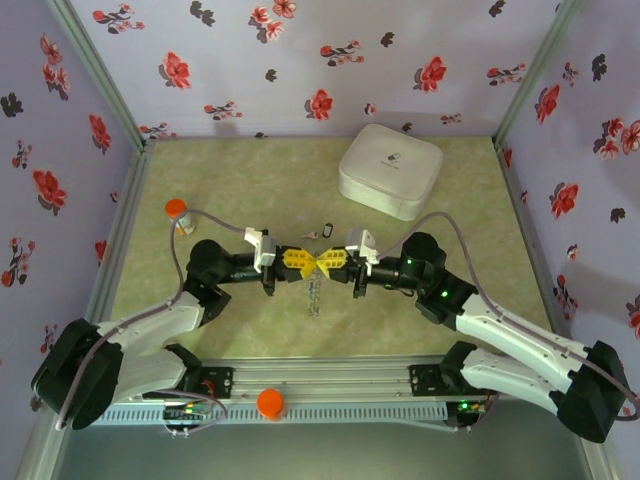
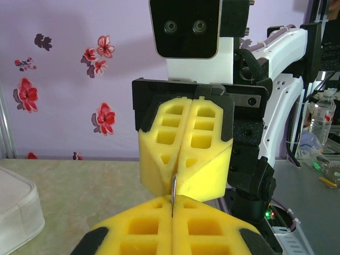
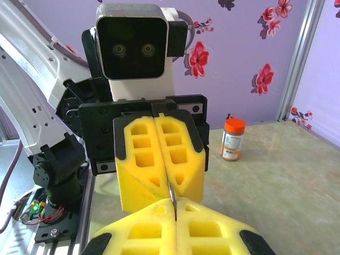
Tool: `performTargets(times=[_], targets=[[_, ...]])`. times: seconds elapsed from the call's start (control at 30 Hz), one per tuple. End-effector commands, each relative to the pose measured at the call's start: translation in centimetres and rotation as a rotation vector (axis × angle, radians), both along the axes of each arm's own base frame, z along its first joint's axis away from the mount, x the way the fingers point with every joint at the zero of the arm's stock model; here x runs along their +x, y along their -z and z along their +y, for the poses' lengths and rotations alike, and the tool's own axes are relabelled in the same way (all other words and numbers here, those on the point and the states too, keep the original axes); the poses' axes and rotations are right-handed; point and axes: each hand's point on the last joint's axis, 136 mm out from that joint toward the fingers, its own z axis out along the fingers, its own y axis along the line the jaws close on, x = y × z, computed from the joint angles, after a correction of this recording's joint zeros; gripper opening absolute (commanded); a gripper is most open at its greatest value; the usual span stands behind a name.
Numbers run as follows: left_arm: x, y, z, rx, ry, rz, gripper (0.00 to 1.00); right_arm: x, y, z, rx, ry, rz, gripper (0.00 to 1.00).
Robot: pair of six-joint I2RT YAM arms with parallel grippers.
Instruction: Put the keys on the keyring
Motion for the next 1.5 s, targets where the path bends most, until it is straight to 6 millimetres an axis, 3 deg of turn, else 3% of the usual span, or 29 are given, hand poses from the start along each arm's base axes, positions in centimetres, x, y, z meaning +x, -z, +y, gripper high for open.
performTargets(times=[0.0,0.1,0.2,0.33,0.87,1.13,1.33,1.4,1.43,1.47], targets=[[-0.6,-0.9,0.2,-0.031,0.001,-0.047,0.32,-0.1,-1.9,0.1,0.002,0.004,-0.049,0.00],[0.1,0.3,0.2,0.036,-0.046,-0.022,0.46,0.2,-1.8,-0.3,-0.065,0.028,-0.062,0.00],[0.7,2.5,0.1,0.183,-0.089,-0.011,0.45,0.3,-1.2,-0.8,-0.182,0.041,-0.063,0.00],[1.1,3.7,0.5,0.279,-0.140,-0.015,0.42,0.5,0.2,-1.3,-0.369,0.030,-0.031,0.00],[0.3,2.8,0.2,0.325,-0.086,-0.030,0.36,0.3,1.6,-0.1,-0.677,-0.054,-0.133,0.00],[-0.1,3.2,0.1,0.354,-0.058,-0.028,0.24,0.5,2.2,1.4,-0.721,-0.066,-0.138,0.00],[-0.2,3.5,0.1,0.371,-0.044,-0.026,0.00,0.5,2.6,1.6,-0.721,-0.073,-0.146,0.00],[-0.1,3.5,0.1,0.370,-0.047,-0.037,0.00,0.6,2.0,1.5,-0.672,-0.058,-0.146,0.00],[-0.2,3.6,0.1,0.367,-0.046,-0.041,0.00,0.7,1.5,1.3,-0.635,-0.049,-0.141,0.07],[-0.1,3.6,0.1,0.358,-0.050,-0.048,0.00,0.9,1.0,1.1,-0.583,-0.039,-0.124,0.20]])
